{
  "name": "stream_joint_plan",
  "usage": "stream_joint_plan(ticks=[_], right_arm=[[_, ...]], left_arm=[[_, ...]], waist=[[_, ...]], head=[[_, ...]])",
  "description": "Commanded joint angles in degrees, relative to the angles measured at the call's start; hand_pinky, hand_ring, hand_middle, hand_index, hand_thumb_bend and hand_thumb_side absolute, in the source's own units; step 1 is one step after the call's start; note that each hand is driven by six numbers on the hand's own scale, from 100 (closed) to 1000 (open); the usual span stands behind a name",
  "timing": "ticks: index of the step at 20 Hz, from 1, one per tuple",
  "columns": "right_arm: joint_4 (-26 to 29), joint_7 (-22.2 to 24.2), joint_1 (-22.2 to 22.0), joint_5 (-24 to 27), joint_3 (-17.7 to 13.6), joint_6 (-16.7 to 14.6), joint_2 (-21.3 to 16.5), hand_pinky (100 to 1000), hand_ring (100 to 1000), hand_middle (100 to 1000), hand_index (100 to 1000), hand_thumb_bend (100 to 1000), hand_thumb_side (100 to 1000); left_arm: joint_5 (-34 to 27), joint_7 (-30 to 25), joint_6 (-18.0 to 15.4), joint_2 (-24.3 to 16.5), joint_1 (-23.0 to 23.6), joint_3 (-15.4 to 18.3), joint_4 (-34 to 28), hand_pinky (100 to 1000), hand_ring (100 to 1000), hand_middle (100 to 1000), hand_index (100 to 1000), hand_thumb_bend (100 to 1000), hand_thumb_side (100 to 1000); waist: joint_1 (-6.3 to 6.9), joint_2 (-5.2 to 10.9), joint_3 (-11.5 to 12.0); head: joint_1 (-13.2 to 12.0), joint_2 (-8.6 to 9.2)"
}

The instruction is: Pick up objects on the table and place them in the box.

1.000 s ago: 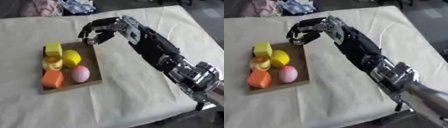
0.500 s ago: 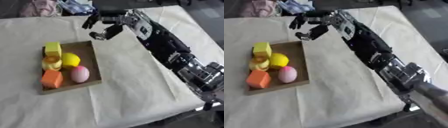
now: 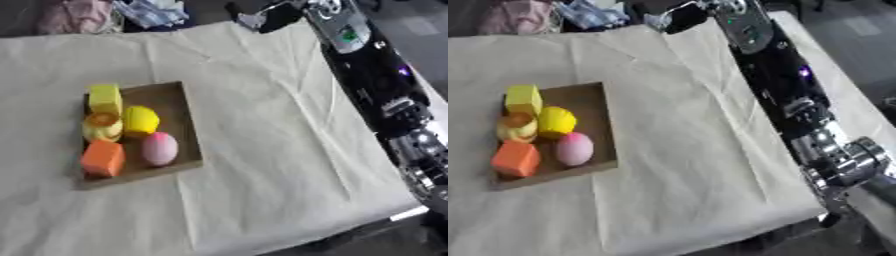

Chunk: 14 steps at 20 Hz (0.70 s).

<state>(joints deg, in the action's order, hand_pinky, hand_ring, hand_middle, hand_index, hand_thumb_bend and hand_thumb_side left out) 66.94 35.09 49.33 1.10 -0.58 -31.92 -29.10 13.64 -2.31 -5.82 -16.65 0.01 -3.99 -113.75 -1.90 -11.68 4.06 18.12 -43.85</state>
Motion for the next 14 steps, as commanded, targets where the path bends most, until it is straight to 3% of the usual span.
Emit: stream_joint_plan(ticks=[1,7,14], right_arm=[[2.6,14.3,-1.0,7.0,-3.7,-11.1,-1.2,874,771,808,940,100,297],[7.5,8.4,-7.0,14.4,-7.1,-1.5,2.4,871,754,805,942,100,462],[16.7,6.2,-14.3,18.9,-8.0,8.5,8.7,872,745,795,941,100,498]], left_arm=[[0.2,0.4,-0.1,-0.7,0.0,0.5,-0.8,693,576,580,805,100,619],[0.3,1.0,0.1,0.0,0.1,0.6,-0.8,691,580,588,802,100,618],[0.5,2.5,0.5,1.1,-0.1,0.7,-0.8,688,584,591,799,100,615]], waist=[[0.37,1.38,-0.4],[1.04,1.14,-0.8],[1.49,0.73,-1.1]], head=[[-0.7,-0.27],[-2.5,-0.27],[-6.9,-0.27]])
